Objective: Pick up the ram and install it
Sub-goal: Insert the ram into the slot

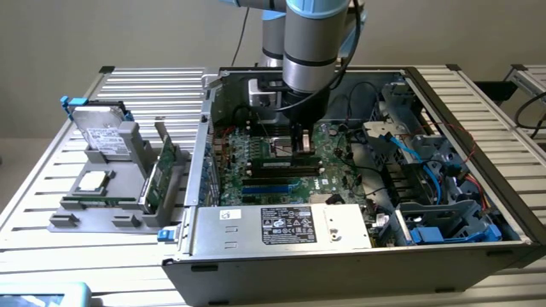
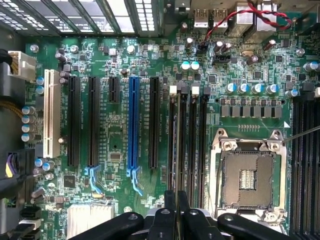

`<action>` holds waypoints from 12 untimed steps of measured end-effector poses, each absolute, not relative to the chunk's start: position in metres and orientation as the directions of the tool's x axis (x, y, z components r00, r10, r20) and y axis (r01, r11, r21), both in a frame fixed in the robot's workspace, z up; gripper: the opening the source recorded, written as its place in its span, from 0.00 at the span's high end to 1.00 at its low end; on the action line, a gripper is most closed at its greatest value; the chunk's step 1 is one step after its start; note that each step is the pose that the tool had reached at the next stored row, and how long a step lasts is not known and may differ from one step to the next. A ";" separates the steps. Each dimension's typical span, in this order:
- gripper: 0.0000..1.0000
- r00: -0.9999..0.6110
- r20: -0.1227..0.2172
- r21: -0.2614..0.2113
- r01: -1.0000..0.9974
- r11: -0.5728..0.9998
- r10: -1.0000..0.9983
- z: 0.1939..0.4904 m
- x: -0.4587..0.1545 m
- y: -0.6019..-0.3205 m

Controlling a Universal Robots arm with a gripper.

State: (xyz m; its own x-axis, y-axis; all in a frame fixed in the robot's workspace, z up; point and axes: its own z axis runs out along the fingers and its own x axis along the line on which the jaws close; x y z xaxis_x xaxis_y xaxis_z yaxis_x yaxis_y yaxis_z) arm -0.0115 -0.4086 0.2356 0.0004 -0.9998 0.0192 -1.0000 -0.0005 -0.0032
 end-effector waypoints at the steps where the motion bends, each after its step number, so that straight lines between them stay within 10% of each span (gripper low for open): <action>1: 0.87 0.000 0.019 -0.003 -1.000 0.000 -1.000 0.235 -0.011 -0.409; 12: 0.87 0.000 0.022 -0.003 -1.000 0.000 -1.000 0.230 -0.011 -0.409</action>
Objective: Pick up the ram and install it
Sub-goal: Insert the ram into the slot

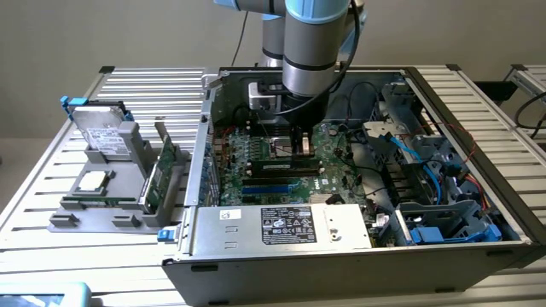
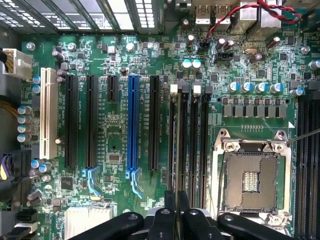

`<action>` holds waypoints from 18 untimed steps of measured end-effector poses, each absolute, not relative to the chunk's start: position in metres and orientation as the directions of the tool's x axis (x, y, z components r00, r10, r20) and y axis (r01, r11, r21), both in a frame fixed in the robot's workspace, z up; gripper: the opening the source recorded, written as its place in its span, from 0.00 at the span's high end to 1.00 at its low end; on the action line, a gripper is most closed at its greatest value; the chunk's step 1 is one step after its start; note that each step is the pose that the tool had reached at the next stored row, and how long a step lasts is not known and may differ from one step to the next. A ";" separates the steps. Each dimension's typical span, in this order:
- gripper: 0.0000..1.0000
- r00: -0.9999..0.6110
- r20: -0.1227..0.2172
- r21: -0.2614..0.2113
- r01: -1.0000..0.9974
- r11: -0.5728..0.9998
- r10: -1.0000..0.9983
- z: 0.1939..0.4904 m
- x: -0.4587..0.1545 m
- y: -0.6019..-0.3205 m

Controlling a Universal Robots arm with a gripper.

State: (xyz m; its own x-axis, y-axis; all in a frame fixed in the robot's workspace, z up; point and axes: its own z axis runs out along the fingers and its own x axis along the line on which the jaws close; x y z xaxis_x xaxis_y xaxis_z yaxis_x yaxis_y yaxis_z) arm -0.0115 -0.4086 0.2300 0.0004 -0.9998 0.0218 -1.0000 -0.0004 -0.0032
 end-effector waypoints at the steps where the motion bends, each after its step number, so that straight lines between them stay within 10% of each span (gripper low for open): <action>1: 0.87 0.000 0.022 -0.003 -1.000 0.000 -1.000 0.230 -0.012 -0.409; 18: 0.87 0.000 0.024 -0.003 -1.000 0.000 -1.000 0.228 -0.011 -0.409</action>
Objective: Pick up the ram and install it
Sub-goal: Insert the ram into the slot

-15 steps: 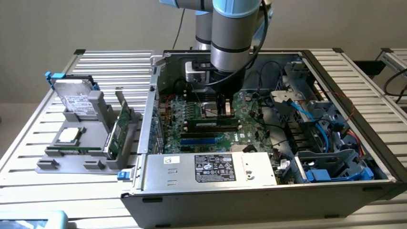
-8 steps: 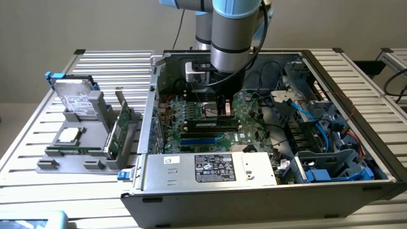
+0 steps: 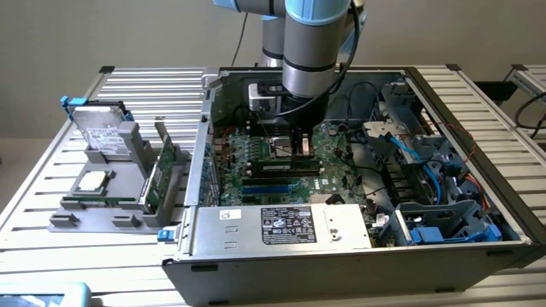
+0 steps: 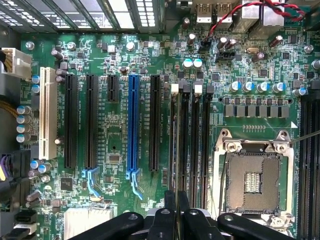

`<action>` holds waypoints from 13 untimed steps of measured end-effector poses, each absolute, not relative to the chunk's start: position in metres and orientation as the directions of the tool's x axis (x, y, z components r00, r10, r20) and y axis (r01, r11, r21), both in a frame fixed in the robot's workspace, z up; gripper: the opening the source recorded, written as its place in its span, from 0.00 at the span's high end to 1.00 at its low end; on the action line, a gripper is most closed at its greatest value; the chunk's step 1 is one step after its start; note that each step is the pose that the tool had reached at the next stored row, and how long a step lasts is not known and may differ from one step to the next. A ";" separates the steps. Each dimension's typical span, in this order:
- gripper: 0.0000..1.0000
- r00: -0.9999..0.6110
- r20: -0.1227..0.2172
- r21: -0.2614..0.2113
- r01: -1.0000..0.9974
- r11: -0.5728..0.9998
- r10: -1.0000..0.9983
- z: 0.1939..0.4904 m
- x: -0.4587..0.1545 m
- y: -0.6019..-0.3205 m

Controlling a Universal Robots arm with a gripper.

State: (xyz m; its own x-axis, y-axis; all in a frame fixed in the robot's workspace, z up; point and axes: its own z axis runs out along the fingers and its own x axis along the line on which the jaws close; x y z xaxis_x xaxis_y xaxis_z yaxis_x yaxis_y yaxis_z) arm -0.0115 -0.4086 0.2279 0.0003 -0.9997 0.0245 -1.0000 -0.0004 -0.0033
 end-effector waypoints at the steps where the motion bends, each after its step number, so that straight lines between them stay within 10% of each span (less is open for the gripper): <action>1: 0.87 0.000 0.024 -0.003 -1.000 0.000 -1.000 0.228 -0.012 -0.409; 13: 0.87 -0.001 0.024 -0.003 -1.000 0.001 -1.000 0.225 -0.011 -0.409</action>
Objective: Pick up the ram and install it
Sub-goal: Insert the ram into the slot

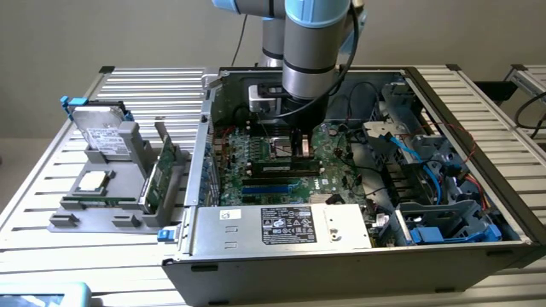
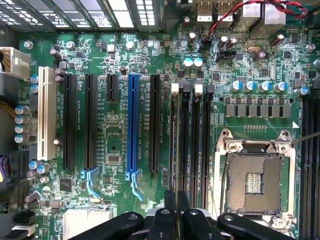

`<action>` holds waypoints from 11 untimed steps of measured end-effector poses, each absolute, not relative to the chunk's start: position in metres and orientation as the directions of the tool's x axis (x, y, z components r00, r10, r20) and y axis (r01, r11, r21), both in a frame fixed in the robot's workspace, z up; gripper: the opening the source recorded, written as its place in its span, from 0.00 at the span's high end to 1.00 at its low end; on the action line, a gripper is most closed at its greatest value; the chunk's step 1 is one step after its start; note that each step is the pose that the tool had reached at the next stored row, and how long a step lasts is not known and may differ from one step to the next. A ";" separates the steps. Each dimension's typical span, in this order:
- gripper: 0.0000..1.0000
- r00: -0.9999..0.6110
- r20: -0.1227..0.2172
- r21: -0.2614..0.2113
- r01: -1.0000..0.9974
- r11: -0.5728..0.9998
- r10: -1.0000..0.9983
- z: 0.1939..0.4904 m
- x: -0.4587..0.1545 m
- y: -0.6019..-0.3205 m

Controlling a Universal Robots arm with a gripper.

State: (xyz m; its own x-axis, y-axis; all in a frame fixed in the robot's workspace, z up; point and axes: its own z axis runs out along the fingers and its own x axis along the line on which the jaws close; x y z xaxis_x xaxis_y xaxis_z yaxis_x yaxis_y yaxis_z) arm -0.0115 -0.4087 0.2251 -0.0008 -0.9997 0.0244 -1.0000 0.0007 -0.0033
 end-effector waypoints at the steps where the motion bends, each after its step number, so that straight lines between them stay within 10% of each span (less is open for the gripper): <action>1: 0.87 -0.001 0.024 -0.003 -1.000 0.001 -1.000 0.225 -0.011 -0.409; 11: 0.72 -0.001 0.025 -0.003 -1.000 0.001 -1.000 0.227 -0.011 -0.409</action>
State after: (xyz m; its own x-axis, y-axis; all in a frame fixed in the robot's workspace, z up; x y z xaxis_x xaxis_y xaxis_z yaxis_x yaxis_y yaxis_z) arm -0.0110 -0.4086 0.2274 -0.0008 -0.9997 0.0254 -1.0000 0.0008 -0.0033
